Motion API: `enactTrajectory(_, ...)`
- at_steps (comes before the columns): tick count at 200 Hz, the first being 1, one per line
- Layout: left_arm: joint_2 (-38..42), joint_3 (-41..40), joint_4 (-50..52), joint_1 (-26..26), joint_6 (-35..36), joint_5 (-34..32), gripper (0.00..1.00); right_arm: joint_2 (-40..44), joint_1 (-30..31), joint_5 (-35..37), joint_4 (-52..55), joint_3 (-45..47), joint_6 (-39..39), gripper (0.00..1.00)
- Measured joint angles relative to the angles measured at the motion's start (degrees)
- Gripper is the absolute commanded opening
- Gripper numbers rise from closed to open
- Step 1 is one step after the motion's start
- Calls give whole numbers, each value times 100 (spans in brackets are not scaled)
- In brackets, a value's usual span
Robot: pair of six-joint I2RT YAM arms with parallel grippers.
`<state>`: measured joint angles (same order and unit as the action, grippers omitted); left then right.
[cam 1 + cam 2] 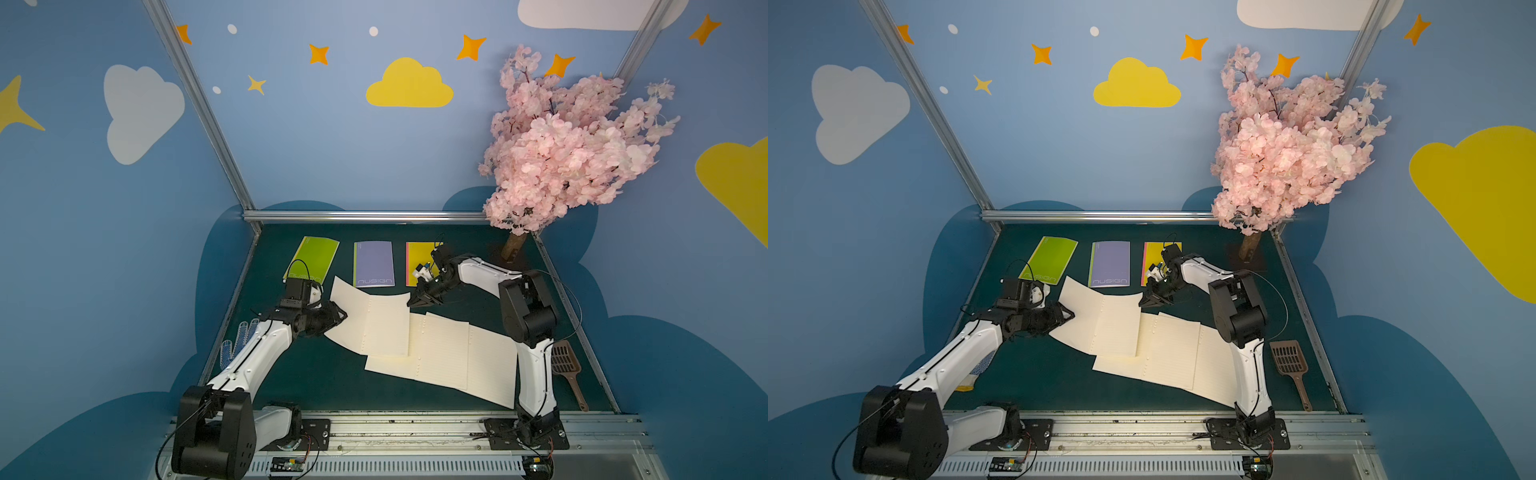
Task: Close the notebook
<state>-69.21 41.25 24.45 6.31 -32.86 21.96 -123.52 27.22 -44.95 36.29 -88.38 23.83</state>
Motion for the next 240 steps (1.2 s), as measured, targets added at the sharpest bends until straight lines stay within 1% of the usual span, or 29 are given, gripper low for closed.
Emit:
enactTrajectory(53, 234, 0, -190, 184, -39, 186, 53, 0, 9, -9, -94, 22, 85, 4)
enactTrajectory(117, 243, 0, -538, 546, -66, 417, 53, 0, 50, -9, -181, 22, 186, 8)
enactTrajectory(153, 120, 0, -817, 796, -114, 527, 54, 0, 63, -9, -219, 22, 227, 12)
enactTrajectory(240, -409, 103, -1403, 1453, -195, 544, 53, 39, 61, -9, -260, 24, 299, 26)
